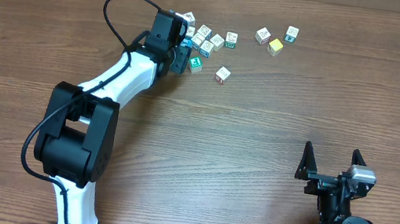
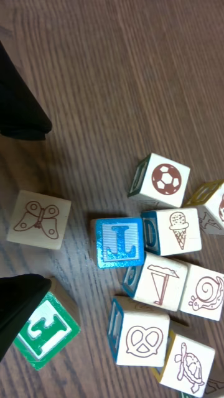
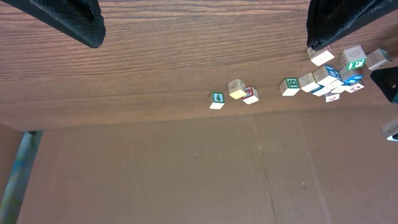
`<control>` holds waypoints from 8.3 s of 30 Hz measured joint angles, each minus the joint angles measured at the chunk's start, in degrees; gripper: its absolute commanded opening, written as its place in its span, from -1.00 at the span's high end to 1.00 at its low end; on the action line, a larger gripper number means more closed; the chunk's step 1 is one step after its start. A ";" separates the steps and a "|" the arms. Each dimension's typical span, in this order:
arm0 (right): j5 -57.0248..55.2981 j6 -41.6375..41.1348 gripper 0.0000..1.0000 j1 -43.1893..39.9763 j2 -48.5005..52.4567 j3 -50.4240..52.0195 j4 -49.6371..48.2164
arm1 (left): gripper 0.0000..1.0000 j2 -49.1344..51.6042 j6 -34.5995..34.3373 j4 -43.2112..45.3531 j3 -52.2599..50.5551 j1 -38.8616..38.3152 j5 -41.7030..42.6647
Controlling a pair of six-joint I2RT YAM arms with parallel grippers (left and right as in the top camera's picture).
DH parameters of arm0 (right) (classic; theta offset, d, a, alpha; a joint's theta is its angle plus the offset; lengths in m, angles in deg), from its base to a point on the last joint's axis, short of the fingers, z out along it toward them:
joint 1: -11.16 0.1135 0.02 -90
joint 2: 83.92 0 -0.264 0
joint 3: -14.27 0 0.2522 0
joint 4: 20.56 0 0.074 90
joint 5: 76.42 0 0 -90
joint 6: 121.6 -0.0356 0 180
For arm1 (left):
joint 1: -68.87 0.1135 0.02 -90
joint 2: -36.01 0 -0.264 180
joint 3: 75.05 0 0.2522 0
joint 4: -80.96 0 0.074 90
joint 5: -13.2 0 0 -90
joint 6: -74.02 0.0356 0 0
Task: Form a horizontal line
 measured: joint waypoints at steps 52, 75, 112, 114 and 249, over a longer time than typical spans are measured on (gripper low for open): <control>0.04 -0.02 -1.00 0.00 0.00 0.00 0.00 | -0.07 4.83 0.87 10.62 -2.93 0.00 1.38; 0.02 0.00 -1.00 0.00 0.00 0.00 0.00 | -0.04 4.83 0.55 10.34 -2.93 0.00 3.63; 0.02 0.00 -1.00 0.00 0.00 0.00 0.00 | -0.11 -0.24 -7.48 1.90 -2.95 0.00 3.69; 0.02 0.00 -1.00 0.00 0.00 0.00 0.00 | -0.14 -0.79 -8.00 2.19 -2.93 0.00 3.67; 0.02 0.00 -1.00 0.00 0.00 0.00 0.00 | 0.58 -2.38 -29.03 -17.73 -2.86 -6.97 -9.57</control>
